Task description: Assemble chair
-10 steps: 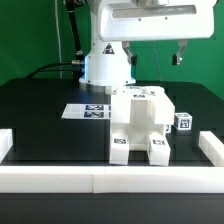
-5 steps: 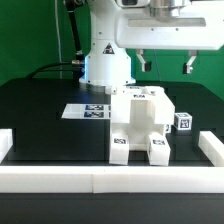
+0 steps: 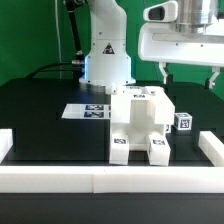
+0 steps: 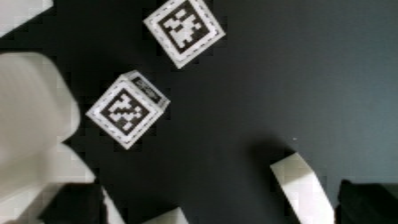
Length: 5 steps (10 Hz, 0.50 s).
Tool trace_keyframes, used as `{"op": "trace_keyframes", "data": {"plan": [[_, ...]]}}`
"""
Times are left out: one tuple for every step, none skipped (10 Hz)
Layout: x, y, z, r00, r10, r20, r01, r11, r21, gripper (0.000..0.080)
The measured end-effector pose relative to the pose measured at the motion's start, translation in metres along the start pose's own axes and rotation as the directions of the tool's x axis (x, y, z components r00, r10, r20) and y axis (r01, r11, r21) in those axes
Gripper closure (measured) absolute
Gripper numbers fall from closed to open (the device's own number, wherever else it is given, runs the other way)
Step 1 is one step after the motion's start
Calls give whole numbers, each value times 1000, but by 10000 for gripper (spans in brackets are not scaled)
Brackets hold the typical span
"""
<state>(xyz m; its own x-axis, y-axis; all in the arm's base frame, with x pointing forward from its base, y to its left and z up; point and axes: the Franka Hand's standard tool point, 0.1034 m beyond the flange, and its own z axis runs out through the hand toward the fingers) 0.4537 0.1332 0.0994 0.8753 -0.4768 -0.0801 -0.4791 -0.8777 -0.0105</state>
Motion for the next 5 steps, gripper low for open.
{"op": "trace_keyframes", "data": {"plan": [[0,1,4,1000,-4,3,4,1000,-7,150],[1,3,8,1000,-4,2,4,1000,-11,150],[3,4,10,1000,-12,-2,12,1000,-11,150],[3,6,12,1000,-11,-1,11,1000,-14,150],[3,7,15,1000,-11,1,11,1000,-19,150]]}}
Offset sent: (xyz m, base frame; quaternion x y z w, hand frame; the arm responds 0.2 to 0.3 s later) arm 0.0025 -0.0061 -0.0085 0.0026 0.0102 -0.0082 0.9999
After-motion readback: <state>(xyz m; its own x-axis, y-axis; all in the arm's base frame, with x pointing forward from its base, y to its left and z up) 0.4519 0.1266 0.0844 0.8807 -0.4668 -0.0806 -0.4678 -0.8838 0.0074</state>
